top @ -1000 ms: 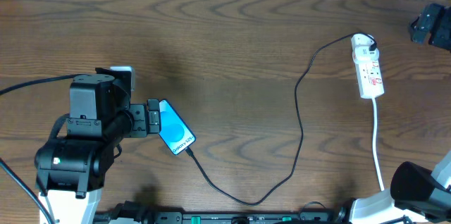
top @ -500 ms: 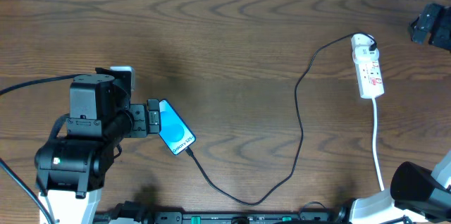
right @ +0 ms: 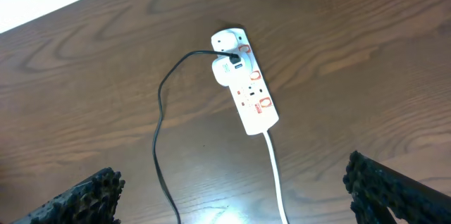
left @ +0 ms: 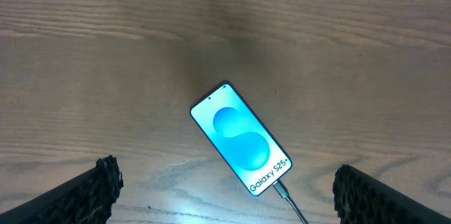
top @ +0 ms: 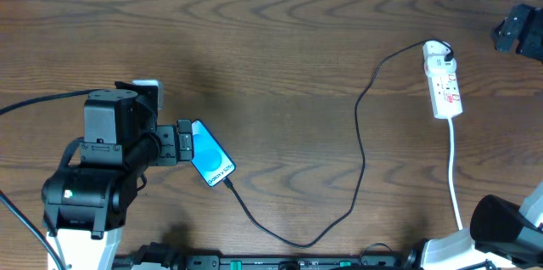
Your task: Plug charger to phone and switch on socket
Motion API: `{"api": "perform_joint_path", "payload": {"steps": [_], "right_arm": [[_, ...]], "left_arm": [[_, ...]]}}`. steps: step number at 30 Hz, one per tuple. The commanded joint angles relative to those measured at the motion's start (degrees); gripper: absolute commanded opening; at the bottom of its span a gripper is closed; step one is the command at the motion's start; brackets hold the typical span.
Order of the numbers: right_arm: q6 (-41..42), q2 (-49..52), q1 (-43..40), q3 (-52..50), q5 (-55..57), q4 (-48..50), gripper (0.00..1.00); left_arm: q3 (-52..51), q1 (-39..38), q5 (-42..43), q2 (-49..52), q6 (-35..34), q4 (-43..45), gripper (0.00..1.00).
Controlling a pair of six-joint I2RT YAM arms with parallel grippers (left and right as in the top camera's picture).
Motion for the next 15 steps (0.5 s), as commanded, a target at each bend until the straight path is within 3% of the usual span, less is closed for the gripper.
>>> {"api": "perform_joint_path", "payload": {"steps": [1, 15], "right_arm": [[-0.02, -0.39, 0.15, 0.24, 0.0, -0.09, 0.99], [-0.02, -0.37, 0.15, 0.24, 0.0, -0.09, 0.99]], "left_arm": [[0.55, -0.22, -0.94, 0.04, 0.76, -0.17, 0.98], [0.37, -0.26, -0.94, -5.09, 0.76, -0.17, 0.98]]}}
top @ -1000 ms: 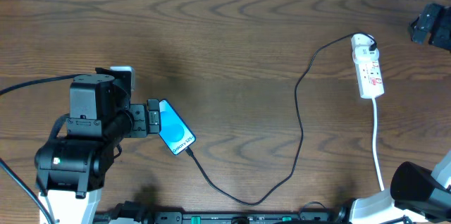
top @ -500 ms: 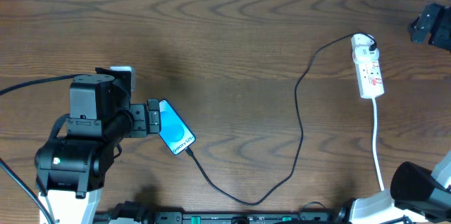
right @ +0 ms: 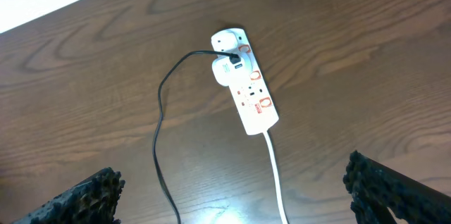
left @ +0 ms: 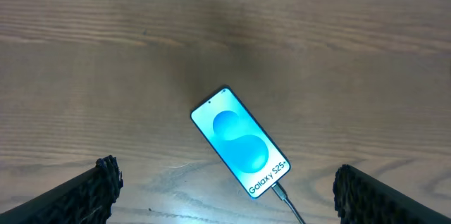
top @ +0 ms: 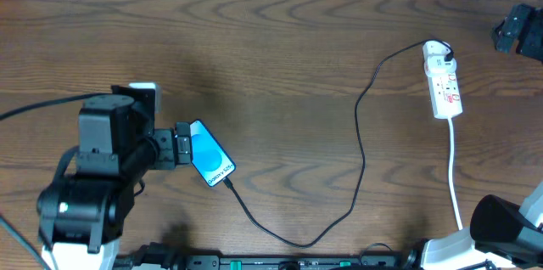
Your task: Plug charger to phone and switch on socket
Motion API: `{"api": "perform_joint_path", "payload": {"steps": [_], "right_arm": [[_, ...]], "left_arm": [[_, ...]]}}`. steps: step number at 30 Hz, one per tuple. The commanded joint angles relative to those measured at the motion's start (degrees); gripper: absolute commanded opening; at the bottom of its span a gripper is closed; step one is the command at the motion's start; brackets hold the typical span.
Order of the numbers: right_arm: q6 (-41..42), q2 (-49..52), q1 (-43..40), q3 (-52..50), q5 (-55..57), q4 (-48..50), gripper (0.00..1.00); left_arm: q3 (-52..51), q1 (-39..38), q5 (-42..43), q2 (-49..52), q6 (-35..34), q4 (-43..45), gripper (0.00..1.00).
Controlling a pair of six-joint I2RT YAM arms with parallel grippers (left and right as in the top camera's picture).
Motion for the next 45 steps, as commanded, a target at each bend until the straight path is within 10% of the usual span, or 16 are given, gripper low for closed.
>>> {"api": "perform_joint_path", "payload": {"steps": [1, 25, 45], "right_arm": [[-0.02, -0.37, 0.15, 0.22, 0.02, -0.11, 0.99], [-0.02, -0.37, 0.15, 0.24, 0.0, -0.11, 0.99], [-0.02, -0.37, 0.15, 0.24, 0.02, -0.11, 0.99]], "left_arm": [[0.35, -0.24, -0.94, -3.3, 0.74, -0.17, 0.98], [-22.71, -0.24, -0.96, -22.1, 0.76, 1.46, 0.98], [-47.67, -0.09, -0.98, -40.0, 0.79, 44.96, 0.98]]}}
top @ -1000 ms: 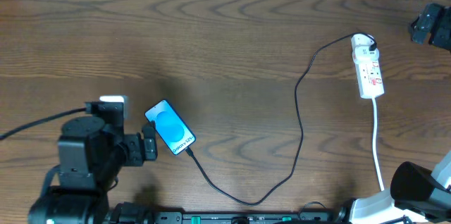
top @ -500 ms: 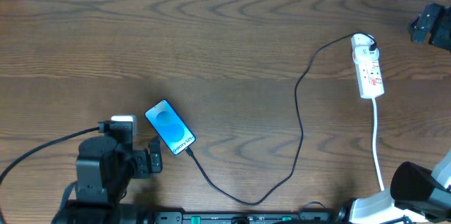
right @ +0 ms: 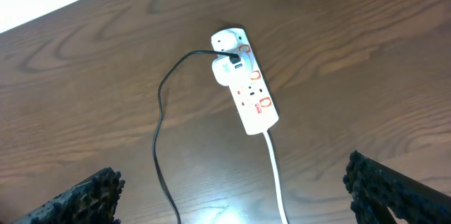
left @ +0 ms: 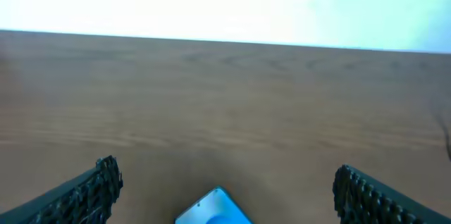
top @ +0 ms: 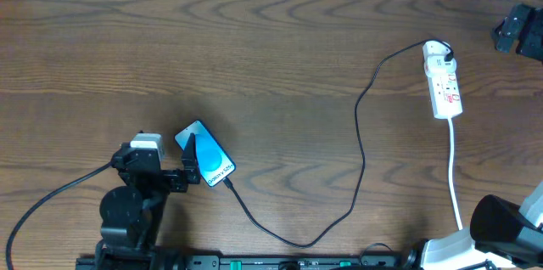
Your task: Plug charger to phone and switch on socket
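The phone [top: 206, 154], its screen blue, lies on the wooden table with the black charger cable [top: 360, 151] in its lower end. The cable runs right to a white adapter [right: 224, 72] plugged into the white socket strip [right: 248, 89]. I cannot tell how the strip's red switches stand. My left gripper [left: 225, 182] is open, low near the table's front edge, and only the phone's top corner [left: 213, 210] shows between its fingers. High above the strip, my right gripper [right: 229, 182] is open and holds nothing.
The strip's white cord [top: 456, 177] runs toward the front edge at the right. The left arm's base [top: 127, 215] sits at the front left. Parts of the right arm [top: 507, 223] show at the right edge. The table's far edge [left: 225, 37] meets a pale wall.
My left arm has drawn back toward the front edge and sits lower. Its camera now looks across the table, with only the phone's corner in view. Phone, cable, strip and right arm are unchanged.
My left gripper was open above the phone, with the cable in the phone. Half a second later it had shifted slightly left. Now it is pulled back low at the front. The right gripper stayed open above the strip throughout.
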Motion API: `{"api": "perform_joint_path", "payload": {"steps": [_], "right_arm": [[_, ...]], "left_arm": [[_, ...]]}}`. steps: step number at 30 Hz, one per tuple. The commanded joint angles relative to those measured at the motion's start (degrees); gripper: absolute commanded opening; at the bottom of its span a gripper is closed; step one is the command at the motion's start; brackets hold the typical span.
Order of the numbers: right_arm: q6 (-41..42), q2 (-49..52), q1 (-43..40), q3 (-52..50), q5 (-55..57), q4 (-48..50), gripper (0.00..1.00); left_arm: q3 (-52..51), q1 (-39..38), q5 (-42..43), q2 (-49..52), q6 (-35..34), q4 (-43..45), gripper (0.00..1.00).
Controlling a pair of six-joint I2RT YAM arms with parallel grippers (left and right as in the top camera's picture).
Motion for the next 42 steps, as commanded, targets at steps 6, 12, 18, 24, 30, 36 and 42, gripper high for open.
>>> {"api": "perform_joint_path", "payload": {"steps": [6, 12, 18, 24, 30, 36, 42], "right_arm": [[-0.02, -0.37, 0.13, 0.24, 0.0, -0.09, 0.99], [-0.02, -0.37, 0.13, 0.24, -0.02, -0.09, 0.99], [-0.02, -0.37, 0.13, 0.22, -0.02, -0.09, 0.99], [-0.02, -0.37, 0.13, 0.24, -0.02, -0.09, 0.99], [-0.02, -0.37, 0.13, 0.24, 0.0, -0.09, 0.99], [-0.02, -0.37, 0.13, 0.24, -0.02, -0.09, 0.99], [-0.02, -0.37, 0.13, 0.24, 0.0, -0.09, 0.99]], "left_arm": [[-5.88, 1.36, -0.94, -6.01, 0.76, 5.66, 0.98], [-7.72, 2.82, -0.92, -10.23, 0.74, 5.66, 0.98], [-9.84, 4.98, 0.2, -12.48, 0.7, 5.68, 0.98], [-14.53, 5.84, 0.61, -13.84, -0.35, 10.03, 0.98], [-20.28, 5.84, 2.14, -13.84, -0.37, 16.52, 0.98], [-20.28, 5.86, 2.08, -13.84, -0.35, 12.55, 0.98], [-20.28, 7.39, 1.88, -13.84, -0.33, 12.59, 0.98]]}}
